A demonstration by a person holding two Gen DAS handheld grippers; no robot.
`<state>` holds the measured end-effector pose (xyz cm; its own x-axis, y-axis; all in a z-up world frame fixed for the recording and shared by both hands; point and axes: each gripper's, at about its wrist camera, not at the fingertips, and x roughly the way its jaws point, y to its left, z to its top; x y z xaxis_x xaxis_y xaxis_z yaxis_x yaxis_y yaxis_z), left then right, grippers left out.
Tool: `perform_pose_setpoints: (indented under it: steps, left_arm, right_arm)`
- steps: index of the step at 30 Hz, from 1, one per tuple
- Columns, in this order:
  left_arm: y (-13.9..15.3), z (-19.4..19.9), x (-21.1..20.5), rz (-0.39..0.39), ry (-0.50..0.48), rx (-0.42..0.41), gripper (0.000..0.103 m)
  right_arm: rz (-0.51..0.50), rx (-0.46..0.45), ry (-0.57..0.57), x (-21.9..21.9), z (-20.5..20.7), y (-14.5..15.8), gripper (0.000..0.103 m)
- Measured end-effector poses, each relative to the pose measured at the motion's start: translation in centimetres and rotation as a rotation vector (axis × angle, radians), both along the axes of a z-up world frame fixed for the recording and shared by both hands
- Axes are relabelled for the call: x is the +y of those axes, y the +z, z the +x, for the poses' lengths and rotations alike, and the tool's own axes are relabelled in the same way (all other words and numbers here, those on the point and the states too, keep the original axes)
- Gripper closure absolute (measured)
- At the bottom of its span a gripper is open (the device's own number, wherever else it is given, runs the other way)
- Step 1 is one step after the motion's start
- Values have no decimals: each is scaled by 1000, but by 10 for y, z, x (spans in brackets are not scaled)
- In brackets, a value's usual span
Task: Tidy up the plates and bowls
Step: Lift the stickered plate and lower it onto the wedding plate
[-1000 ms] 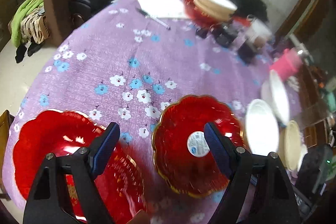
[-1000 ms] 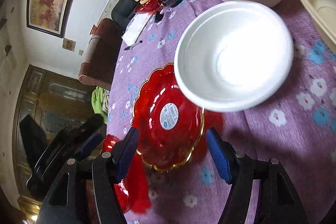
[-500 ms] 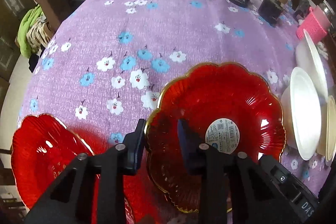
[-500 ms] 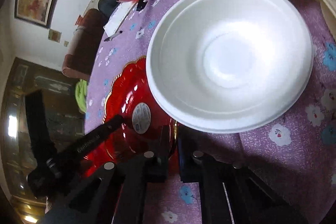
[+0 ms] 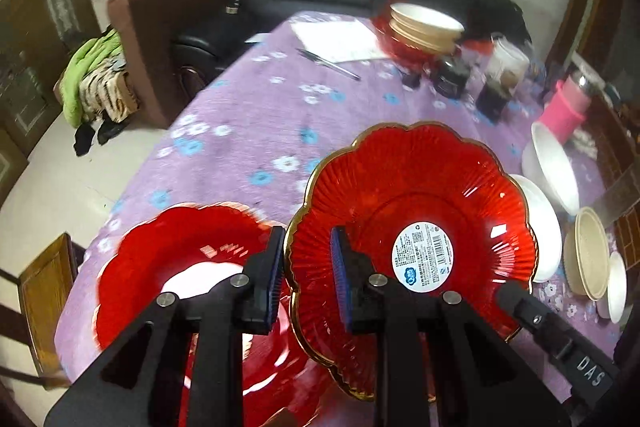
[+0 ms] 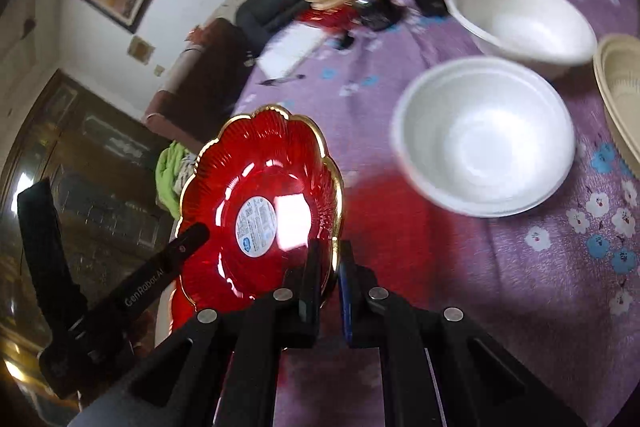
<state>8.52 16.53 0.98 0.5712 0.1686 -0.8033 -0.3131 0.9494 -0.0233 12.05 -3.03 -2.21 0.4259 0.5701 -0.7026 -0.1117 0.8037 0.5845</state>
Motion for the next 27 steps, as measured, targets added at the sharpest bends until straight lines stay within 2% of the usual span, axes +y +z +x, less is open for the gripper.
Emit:
perform_pose_setpoints:
  steps: [4,10,16,27]
  left_arm:
    - [0,-27,25,-23,75,-32,83]
    - [-7,-64,63,-59,174,-55,83]
    - [-16,-84,80,-46,232,-60,83]
    - [-44,-96,102,-53,279,-2,83]
  right_arm:
    - [-20,-53,69,27,-17,17,96]
    - [-61,-97,177,75,-37,23,96]
    - [-90,-98,252,111,-50,18,96]
    - [-139,-54,313,144,-56,-5,96]
